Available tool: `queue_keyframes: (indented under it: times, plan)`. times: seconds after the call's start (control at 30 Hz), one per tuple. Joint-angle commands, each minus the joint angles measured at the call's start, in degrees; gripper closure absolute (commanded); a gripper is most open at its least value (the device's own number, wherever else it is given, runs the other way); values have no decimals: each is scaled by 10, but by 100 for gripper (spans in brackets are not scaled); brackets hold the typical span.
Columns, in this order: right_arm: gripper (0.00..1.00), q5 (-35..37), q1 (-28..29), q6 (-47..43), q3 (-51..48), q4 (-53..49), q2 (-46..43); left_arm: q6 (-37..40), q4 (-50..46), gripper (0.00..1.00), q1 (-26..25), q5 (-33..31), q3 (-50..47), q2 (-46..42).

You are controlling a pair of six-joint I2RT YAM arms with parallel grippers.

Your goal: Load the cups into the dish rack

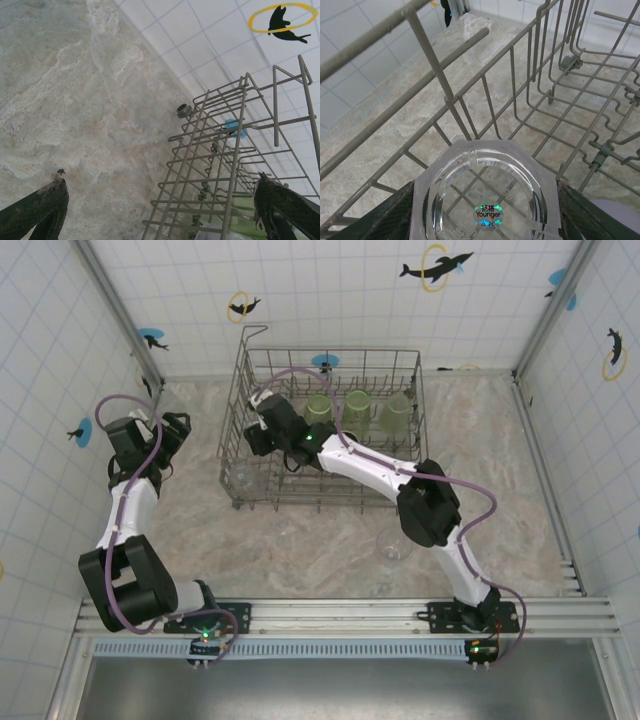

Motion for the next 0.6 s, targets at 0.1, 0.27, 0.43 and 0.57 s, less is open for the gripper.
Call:
queue_keyframes:
  times: [0.1,0.27,0.43,0.57]
  plan:
    - [58,6,8,-6,38,4,21,-5,9,3,6,8,-11,-11]
    - [57,6,11,-7,38,-6,29,-6,10,3,6,8,-11,-11]
    - [53,7,11,-10,40,-14,34,-7,9,3,6,9,-12,-10]
    - [49,10,11,-14,43,-22,52,-7,9,3,6,10,-12,-10]
